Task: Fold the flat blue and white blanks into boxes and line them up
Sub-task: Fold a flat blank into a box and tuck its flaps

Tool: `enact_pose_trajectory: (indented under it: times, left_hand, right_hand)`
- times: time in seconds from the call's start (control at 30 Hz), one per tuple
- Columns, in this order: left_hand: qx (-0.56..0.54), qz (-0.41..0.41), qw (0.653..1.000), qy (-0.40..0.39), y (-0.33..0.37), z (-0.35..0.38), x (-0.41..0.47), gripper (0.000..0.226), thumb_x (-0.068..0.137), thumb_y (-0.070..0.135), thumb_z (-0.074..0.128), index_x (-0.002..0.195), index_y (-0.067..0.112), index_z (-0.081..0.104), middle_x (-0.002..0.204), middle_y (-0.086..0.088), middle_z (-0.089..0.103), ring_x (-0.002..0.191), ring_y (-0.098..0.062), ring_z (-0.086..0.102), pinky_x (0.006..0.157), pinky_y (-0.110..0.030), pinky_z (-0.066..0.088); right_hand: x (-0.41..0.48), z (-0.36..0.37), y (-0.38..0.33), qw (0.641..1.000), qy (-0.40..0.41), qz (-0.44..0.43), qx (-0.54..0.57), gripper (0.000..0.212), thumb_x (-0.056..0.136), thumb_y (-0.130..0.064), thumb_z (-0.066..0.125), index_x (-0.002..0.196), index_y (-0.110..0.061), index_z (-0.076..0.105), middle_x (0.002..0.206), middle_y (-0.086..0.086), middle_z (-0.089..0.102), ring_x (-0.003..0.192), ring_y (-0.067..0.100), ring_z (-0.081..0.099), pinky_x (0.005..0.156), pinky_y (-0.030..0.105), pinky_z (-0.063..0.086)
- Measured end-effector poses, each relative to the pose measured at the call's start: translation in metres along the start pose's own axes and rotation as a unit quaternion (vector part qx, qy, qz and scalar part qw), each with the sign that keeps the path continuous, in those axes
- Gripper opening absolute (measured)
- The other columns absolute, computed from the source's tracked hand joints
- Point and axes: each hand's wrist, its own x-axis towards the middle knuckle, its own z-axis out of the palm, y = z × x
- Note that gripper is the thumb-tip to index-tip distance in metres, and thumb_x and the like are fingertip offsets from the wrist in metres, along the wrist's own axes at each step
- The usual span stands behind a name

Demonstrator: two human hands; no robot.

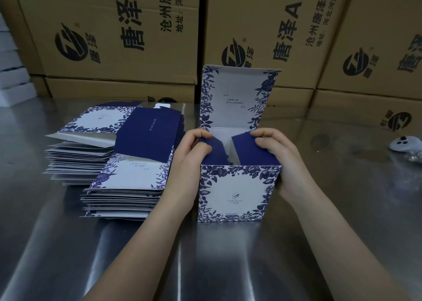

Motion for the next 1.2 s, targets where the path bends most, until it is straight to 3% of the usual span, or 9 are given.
enact_pose_trajectory:
  times: [0.23,0.37,0.5,0.63,0.77,0.83,0.93,1.07,1.2]
  left_hand:
    - [0.014,0.007,1.000,0.008,0.002,0.001,-0.002,0.020,0.071,0.024,0.050,0.076,0.038,0.062,0.092,-0.004,0.061,0.087,-0.027,0.056,0.076,-0.042,0.041]
    - [-0.045,0.025,0.999,0.001,-0.004,-0.001,-0.001,0.023,0.089,0.015,0.059,0.101,0.034,0.063,0.093,0.020,0.071,0.088,-0.008,0.070,0.067,-0.022,0.054]
    - [-0.075,0.041,0.996,0.005,-0.004,0.001,-0.003,0.039,0.098,0.014,0.055,0.120,0.045,0.053,0.125,0.027,0.060,0.118,-0.002,0.060,0.090,-0.027,0.055]
    - [-0.060,0.048,0.997,0.012,-0.004,0.002,-0.003,0.052,0.097,0.020,0.055,0.124,0.062,0.044,0.142,0.028,0.047,0.137,-0.003,0.043,0.114,-0.042,0.038]
    - [-0.049,0.063,0.997,0.017,-0.002,0.002,-0.004,0.044,0.103,0.018,0.050,0.125,0.056,0.054,0.127,0.025,0.061,0.122,0.002,0.056,0.098,-0.021,0.049]
    - [-0.046,0.056,0.997,0.010,0.000,0.004,-0.005,0.036,0.104,0.021,0.045,0.116,0.049,0.064,0.119,0.020,0.067,0.113,-0.005,0.064,0.092,-0.028,0.053]
    - [-0.091,0.022,0.995,0.018,-0.001,0.006,-0.007,0.038,0.103,0.024,0.038,0.098,0.038,0.073,0.138,0.009,0.058,0.125,-0.016,0.058,0.103,-0.044,0.049]
    - [-0.109,0.027,0.994,0.009,-0.001,0.004,-0.010,0.028,0.086,0.040,0.051,0.097,0.034,0.076,0.141,0.024,0.052,0.130,-0.002,0.051,0.104,-0.035,0.045]
    - [-0.060,0.055,0.997,-0.003,-0.006,0.000,-0.011,0.029,0.077,0.029,0.058,0.101,0.035,0.072,0.146,0.023,0.046,0.130,0.002,0.049,0.093,-0.021,0.048]
  right_hand:
    - [0.001,0.003,-0.001,0.999,0.026,-0.011,-0.026,0.025,0.088,-0.001,0.053,0.079,-0.021,0.065,0.073,0.002,0.067,0.062,0.017,0.061,0.052,0.024,0.047]
    - [0.002,0.004,0.002,0.997,0.043,-0.057,0.029,0.038,0.091,0.000,0.057,0.118,-0.026,0.057,0.109,-0.012,0.068,0.100,0.010,0.068,0.067,0.023,0.055]
    - [0.002,0.001,0.000,0.996,0.033,-0.072,0.043,0.063,0.092,-0.002,0.059,0.140,-0.037,0.040,0.125,-0.009,0.060,0.120,0.014,0.058,0.076,0.025,0.056]
    - [0.001,0.004,-0.001,0.995,0.035,-0.090,-0.016,0.041,0.097,-0.005,0.050,0.119,-0.039,0.059,0.115,-0.014,0.065,0.109,0.007,0.063,0.078,0.021,0.054]
    - [0.001,0.004,-0.001,0.997,0.048,-0.062,0.000,0.034,0.096,-0.008,0.043,0.093,-0.027,0.071,0.097,-0.002,0.074,0.087,0.018,0.070,0.071,0.028,0.056]
    - [0.002,0.003,0.000,0.997,0.051,-0.054,-0.003,0.031,0.096,-0.014,0.043,0.091,-0.025,0.072,0.101,0.002,0.073,0.092,0.023,0.067,0.083,0.038,0.052]
    - [0.004,0.002,0.004,0.997,0.054,-0.059,0.017,0.027,0.094,-0.026,0.046,0.089,-0.023,0.073,0.110,-0.003,0.071,0.100,0.018,0.065,0.094,0.039,0.046]
    - [0.002,0.003,0.006,0.997,0.036,-0.072,0.006,0.023,0.082,-0.035,0.051,0.080,-0.027,0.072,0.121,-0.009,0.067,0.114,0.012,0.061,0.100,0.036,0.044]
    - [0.000,-0.002,0.007,0.997,0.020,-0.074,-0.028,0.013,0.081,-0.023,0.059,0.084,-0.025,0.071,0.125,-0.013,0.064,0.117,0.005,0.058,0.095,0.032,0.045]
